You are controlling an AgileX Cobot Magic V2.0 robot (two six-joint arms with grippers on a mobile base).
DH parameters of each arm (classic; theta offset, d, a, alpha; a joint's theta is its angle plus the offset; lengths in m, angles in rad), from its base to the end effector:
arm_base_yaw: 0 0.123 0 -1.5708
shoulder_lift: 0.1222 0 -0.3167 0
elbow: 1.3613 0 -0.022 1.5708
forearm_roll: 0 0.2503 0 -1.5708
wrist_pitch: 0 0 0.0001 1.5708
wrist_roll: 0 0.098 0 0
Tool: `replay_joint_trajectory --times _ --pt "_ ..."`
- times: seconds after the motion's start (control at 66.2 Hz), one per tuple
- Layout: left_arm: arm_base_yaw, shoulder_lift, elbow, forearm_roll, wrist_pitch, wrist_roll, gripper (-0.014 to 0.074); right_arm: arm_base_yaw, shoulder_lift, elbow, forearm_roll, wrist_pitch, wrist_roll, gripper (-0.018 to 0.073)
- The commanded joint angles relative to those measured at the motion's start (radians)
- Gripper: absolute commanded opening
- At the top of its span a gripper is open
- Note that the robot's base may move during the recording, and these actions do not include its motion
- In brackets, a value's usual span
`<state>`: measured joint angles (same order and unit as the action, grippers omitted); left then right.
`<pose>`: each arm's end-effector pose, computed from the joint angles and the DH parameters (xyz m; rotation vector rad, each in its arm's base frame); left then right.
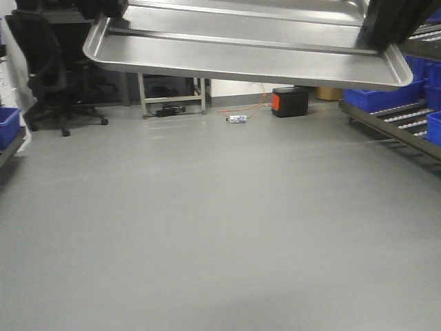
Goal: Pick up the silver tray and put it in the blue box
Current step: 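Hold the silver tray in both grippers while the base turns away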
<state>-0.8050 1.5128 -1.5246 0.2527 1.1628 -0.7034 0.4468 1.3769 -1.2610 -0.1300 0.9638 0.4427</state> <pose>0.2342 -0.2111 0.4028 0.1839 2.5864 -0.2150 0.2585 0.1123 0.3723 -0.0596 2.5599 0.1786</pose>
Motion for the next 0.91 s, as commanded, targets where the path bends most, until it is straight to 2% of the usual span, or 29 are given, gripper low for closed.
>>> replay_joint_trajectory --times 0.0,0.891 --pt "-0.004 -0.041 -0.028 0.051 0.006 0.008 -0.0097 -0.003 -0.035 -0.034 -0.061 -0.029 -0.013 0.0059" --pt "-0.004 -0.041 -0.028 0.046 0.006 0.008 -0.0097 -0.003 -0.035 -0.034 -0.061 -0.029 -0.013 0.0059"
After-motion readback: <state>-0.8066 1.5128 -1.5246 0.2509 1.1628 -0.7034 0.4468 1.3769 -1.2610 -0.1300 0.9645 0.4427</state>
